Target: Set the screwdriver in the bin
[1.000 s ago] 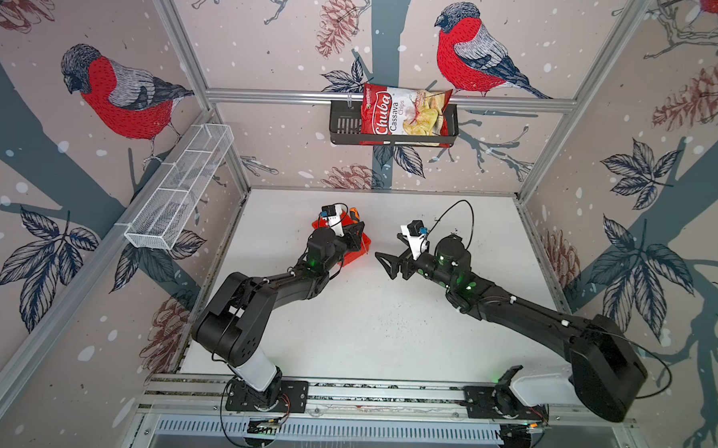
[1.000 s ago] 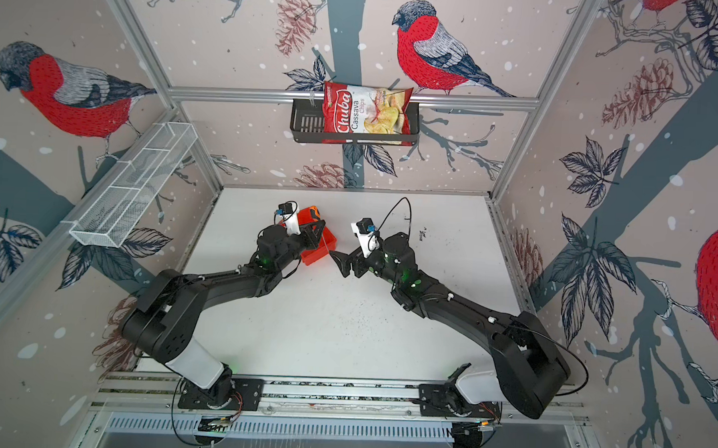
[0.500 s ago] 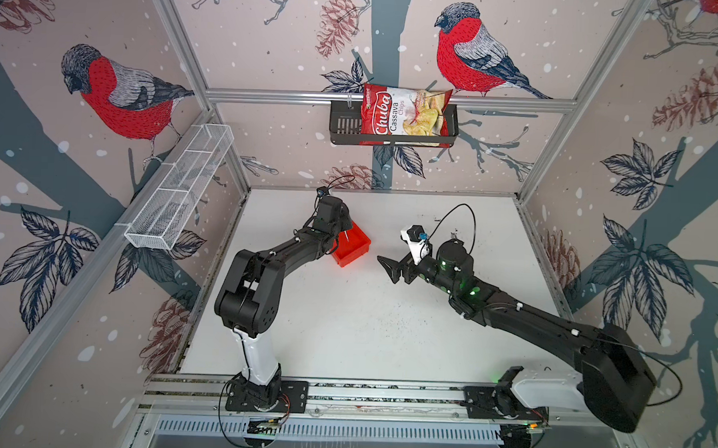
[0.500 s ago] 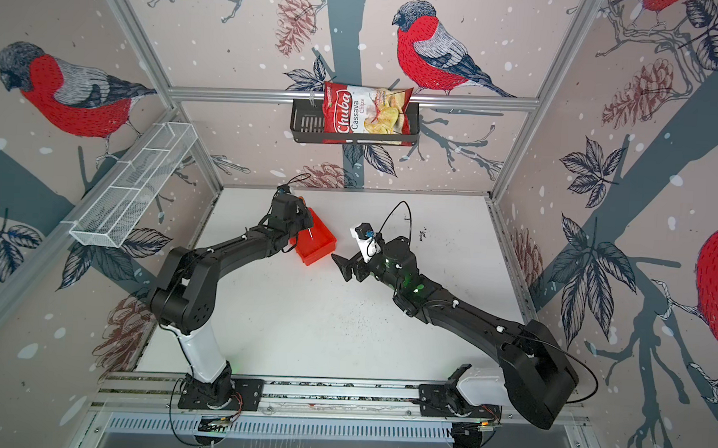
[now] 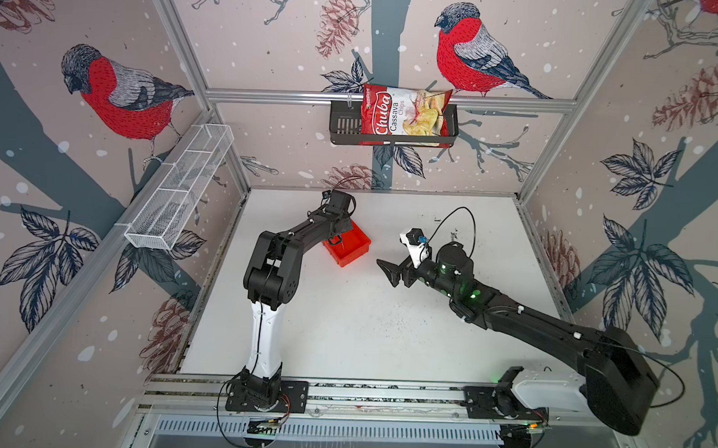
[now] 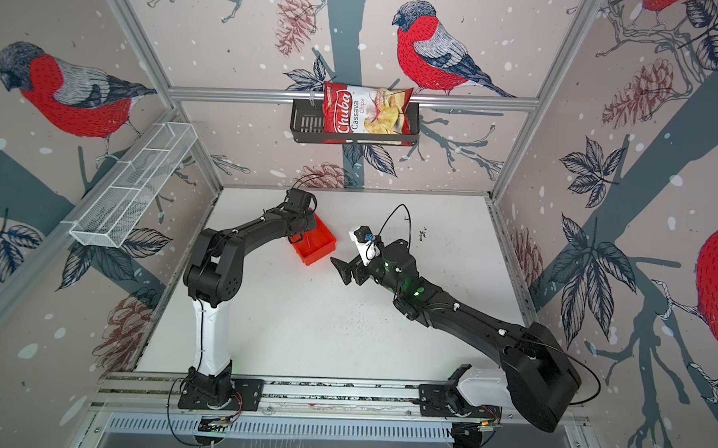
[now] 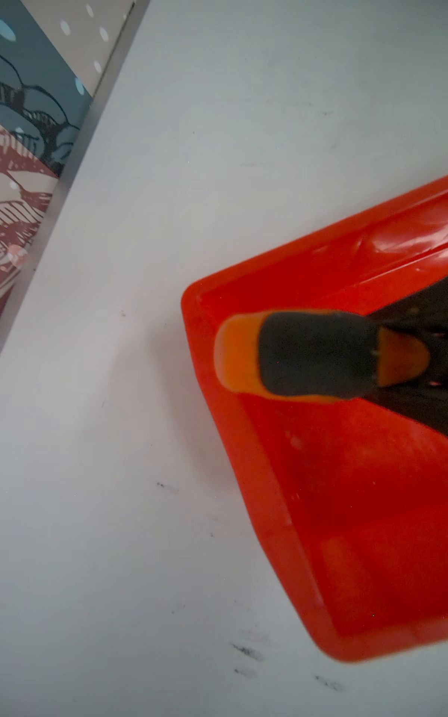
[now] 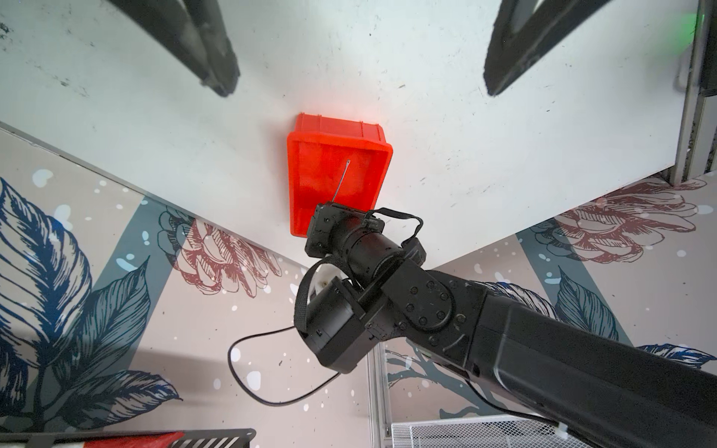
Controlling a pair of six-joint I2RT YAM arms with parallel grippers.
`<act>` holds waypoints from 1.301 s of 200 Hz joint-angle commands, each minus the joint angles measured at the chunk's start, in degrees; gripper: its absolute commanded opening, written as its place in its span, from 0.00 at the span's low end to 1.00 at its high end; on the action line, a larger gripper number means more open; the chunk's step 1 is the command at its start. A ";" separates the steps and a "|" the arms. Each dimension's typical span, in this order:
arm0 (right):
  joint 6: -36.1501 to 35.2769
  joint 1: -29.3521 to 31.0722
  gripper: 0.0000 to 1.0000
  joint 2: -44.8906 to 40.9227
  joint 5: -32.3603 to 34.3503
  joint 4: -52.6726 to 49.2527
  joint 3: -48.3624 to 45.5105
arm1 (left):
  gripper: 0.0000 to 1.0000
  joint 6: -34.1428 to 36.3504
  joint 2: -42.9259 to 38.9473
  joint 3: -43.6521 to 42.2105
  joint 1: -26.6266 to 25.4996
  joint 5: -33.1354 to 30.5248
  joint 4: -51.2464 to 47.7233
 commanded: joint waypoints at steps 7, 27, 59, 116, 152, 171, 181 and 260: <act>-1.16 0.12 0.99 0.42 0.59 0.85 0.09 | 0.04 -0.84 0.96 1.82 0.06 0.00 -4.44; -0.94 0.13 0.99 0.10 0.80 0.83 0.11 | 0.06 -1.89 1.32 1.65 0.06 0.16 -4.66; -1.24 0.09 0.99 -1.03 2.18 0.76 -0.55 | 0.10 -2.97 2.39 2.53 0.06 0.82 -5.62; -0.59 -0.82 1.00 -1.02 3.18 2.21 -2.86 | 0.20 -2.13 3.32 3.39 0.06 0.86 -5.66; -0.34 -0.91 0.99 -1.21 3.21 2.34 -2.92 | 0.22 -1.74 4.10 4.41 0.06 0.72 -6.47; -0.22 -1.25 0.99 -1.13 3.31 2.66 -3.07 | 0.24 -1.65 3.69 4.33 0.06 -0.04 -6.60; 0.05 -1.41 0.99 -1.02 3.31 2.95 -3.42 | 0.25 -1.40 3.27 4.30 0.06 -0.31 -6.75; 2.88 -3.42 0.99 -5.05 4.01 5.14 -6.88 | 0.40 0.54 -5.70 -0.93 0.01 3.59 -3.13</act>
